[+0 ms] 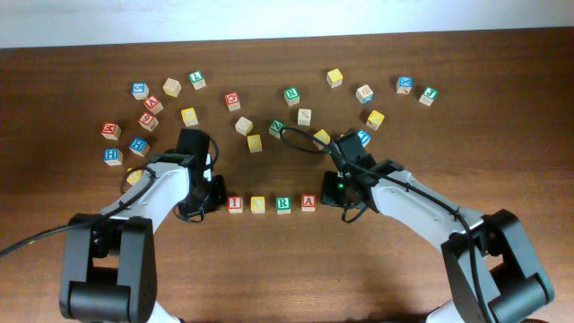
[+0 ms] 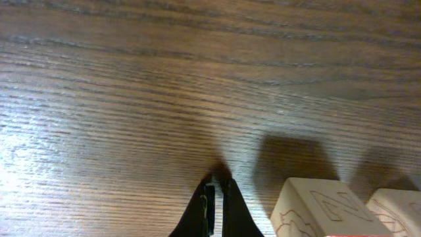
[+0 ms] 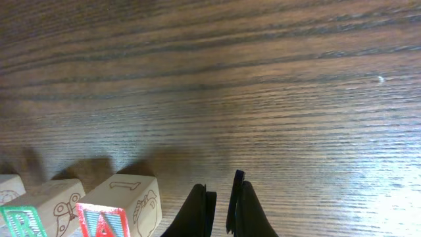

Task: Spell out ICRA
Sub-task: 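Lower both grippers to the ends of the I-C-R-A row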

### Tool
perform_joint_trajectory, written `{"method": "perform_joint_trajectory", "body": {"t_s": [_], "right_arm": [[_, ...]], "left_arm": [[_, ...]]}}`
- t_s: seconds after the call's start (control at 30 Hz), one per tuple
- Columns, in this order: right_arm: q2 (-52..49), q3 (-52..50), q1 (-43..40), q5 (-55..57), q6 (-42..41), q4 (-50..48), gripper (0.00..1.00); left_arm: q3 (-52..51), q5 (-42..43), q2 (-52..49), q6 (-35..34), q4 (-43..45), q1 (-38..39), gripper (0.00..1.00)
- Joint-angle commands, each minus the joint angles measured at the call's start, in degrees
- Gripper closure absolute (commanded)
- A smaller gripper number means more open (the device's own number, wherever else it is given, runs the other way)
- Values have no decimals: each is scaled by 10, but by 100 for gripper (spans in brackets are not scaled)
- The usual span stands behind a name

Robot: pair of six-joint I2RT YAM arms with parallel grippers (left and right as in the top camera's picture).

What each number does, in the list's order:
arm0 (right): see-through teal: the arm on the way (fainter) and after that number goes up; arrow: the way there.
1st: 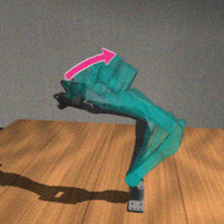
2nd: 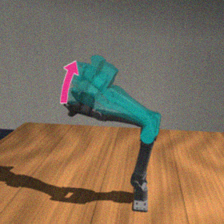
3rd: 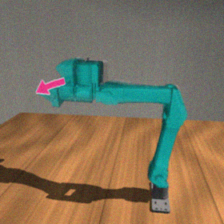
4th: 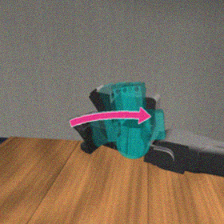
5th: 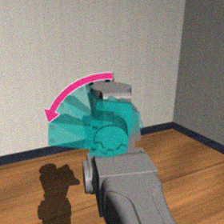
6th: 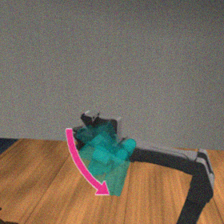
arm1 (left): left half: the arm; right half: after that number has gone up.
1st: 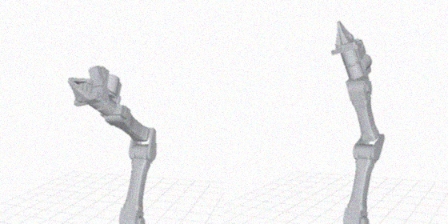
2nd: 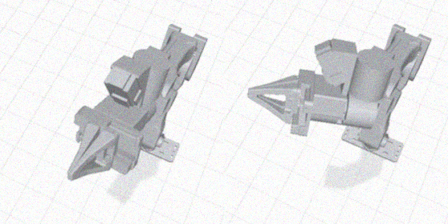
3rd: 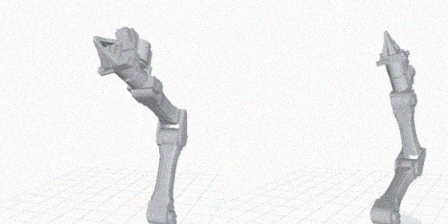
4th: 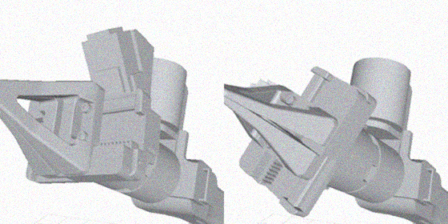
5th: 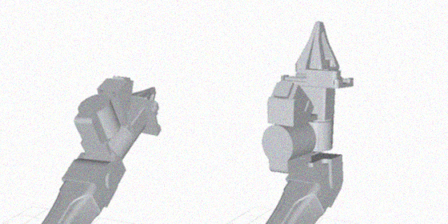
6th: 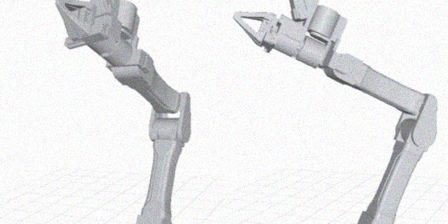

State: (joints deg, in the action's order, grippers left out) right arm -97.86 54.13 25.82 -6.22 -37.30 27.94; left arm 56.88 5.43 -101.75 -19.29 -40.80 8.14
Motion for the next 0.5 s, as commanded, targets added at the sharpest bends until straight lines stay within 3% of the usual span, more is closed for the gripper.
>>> {"method": "perform_joint_trajectory", "body": {"t_s": [0.0,0.47], "right_arm": [[-21,-5,6,-28,-1,-17,96],[-29,-5,20,-37,0,-42,96]], "left_arm": [[-14,28,-6,-3,3,2,100],[-16,27,-6,-8,24,62,100]]}}
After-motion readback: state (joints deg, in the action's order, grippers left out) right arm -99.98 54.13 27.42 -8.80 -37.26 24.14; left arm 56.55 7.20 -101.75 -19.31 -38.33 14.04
